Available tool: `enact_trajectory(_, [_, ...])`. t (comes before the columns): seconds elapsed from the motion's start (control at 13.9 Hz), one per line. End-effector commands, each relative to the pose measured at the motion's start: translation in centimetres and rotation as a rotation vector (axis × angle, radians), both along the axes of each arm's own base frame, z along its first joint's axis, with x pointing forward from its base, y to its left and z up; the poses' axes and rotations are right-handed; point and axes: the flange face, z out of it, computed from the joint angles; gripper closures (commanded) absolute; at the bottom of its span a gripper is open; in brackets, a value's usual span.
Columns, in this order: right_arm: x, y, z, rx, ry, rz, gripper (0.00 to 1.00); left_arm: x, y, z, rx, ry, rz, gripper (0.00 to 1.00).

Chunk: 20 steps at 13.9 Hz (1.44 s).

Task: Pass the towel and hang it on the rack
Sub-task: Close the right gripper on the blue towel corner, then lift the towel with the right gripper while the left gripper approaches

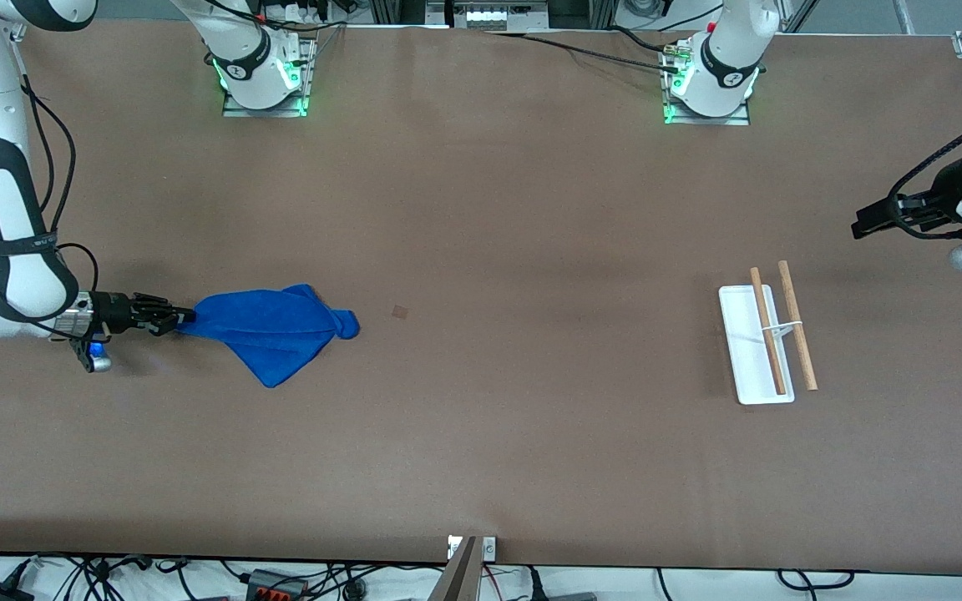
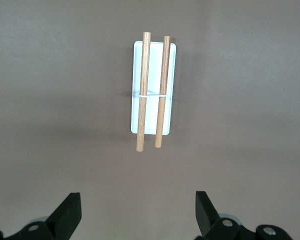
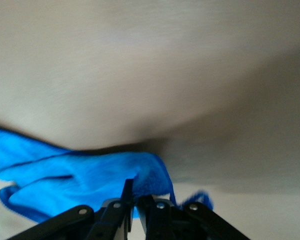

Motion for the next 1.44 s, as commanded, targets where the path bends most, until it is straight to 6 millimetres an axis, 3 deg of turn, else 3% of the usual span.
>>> enact_trajectory(0.0, [2.6, 3.3, 7.1, -0.012, -0.048, 0.149, 1.0, -0.5, 0.0, 0.3, -0.017, 0.004, 0.012, 0.0])
enact_trajectory(0.14, [4.3, 5.6, 13.3, -0.027, -0.078, 0.253, 1.0, -0.5, 0.0, 0.3, -0.018, 0.005, 0.011, 0.0])
enact_trajectory(0.29, [5.6, 9.7, 19.3, -0.023, -0.126, 0.344, 1.0, -0.5, 0.0, 0.3, -0.018, 0.004, 0.008, 0.0])
enact_trajectory(0.43, [6.4, 15.6, 23.6, -0.005, -0.173, 0.458, 1.0, -0.4, -0.1, 0.1, -0.019, 0.008, 0.0, 0.0])
enact_trajectory(0.57, [6.2, 23.7, 28.0, 0.029, -0.252, 0.581, 1.0, -0.4, -0.3, 0.0, -0.031, 0.01, -0.003, 0.0])
enact_trajectory(0.72, [4.5, 33.1, 30.1, 0.073, -0.295, 0.705, 1.0, -0.2, -0.6, -0.7, -0.043, 0.025, -0.006, 0.0])
enact_trajectory(0.86, [2.7, 41.0, 31.6, 0.078, -0.37, 0.805, 1.0, 0.1, -1.2, -1.3, -0.12, 0.029, -0.035, 0.0])
enact_trajectory(1.01, [0.8, 47.4, 34.3, 0.084, -0.471, 0.872, 1.0, 0.6, -1.8, -3.2, -0.202, 0.053, -0.158, 0.0])
enact_trajectory(1.15, [-1.7, 54.5, 37.0, 0.102, -0.618, 0.92, 1.0, 2.2, -2.6, -6.8, -0.373, 0.015, -0.429, 0.0])
enact_trajectory(1.29, [-3.6, 59.3, 38.6, 0.124, -0.753, 0.919, 1.0, 2.7, -2.9, -9.8, -0.406, 0.03, -0.549, 0.0])
enact_trajectory(1.36, [-4.4, 61.0, 38.9, 0.133, -0.797, 0.92, 1.0, 2.9, -4.5, -11.2, -0.433, 0.056, -0.599, 0.0])
